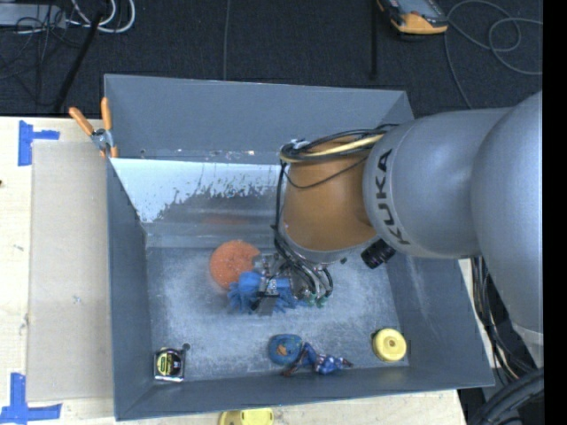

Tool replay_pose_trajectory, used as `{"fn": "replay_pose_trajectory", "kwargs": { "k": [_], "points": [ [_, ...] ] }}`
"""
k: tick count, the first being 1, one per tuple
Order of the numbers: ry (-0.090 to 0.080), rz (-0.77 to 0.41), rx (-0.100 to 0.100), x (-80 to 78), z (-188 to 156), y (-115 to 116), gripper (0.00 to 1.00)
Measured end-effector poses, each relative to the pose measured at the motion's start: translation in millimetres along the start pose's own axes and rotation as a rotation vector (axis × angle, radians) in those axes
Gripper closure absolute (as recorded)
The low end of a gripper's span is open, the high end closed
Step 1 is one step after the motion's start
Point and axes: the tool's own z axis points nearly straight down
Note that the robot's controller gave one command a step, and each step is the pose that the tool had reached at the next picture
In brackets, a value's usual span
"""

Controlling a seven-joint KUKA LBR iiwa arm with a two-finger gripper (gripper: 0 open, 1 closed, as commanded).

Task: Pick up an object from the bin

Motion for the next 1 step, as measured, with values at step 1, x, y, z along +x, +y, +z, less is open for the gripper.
{"fn": "replay_pose_trajectory", "kwargs": {
  "k": [1],
  "points": [
    [0.027, 0.007, 0.003, -2.7, -9.6, -4.8, 1.0]
  ]
}}
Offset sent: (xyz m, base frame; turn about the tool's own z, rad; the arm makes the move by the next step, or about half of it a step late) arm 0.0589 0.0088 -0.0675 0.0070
